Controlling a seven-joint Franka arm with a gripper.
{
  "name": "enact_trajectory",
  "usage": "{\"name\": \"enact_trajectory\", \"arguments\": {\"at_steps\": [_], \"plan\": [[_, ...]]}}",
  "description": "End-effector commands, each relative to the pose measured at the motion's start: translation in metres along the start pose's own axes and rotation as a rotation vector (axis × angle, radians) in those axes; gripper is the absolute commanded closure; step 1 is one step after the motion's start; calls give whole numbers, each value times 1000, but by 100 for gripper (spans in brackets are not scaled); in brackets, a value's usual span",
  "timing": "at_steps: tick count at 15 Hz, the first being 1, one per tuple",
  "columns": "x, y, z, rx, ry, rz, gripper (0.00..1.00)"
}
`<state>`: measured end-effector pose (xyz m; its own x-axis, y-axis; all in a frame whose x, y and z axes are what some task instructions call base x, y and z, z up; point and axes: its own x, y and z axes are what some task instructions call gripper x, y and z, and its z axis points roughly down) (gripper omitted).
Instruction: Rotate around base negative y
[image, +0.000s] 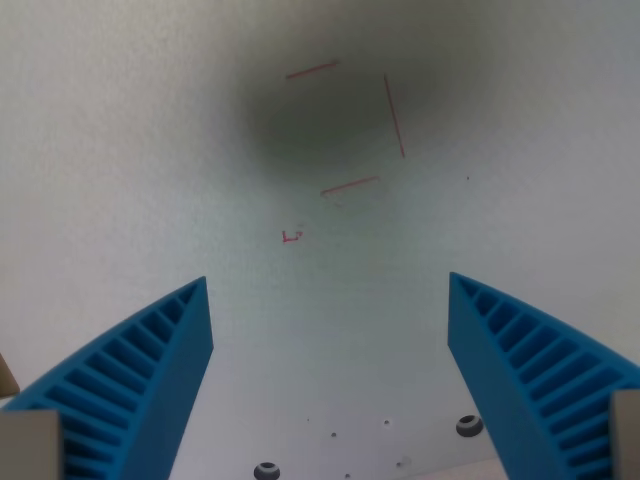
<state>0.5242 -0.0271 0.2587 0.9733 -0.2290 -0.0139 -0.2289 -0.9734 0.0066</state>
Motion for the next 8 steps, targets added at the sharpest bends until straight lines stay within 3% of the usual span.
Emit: {"name": "enact_trajectory", "arguments": {"at_steps": [1, 8], "plan": [[0, 0, -2, 4, 16, 1, 0], [0, 0, -2, 22, 95, 2, 0]]}}
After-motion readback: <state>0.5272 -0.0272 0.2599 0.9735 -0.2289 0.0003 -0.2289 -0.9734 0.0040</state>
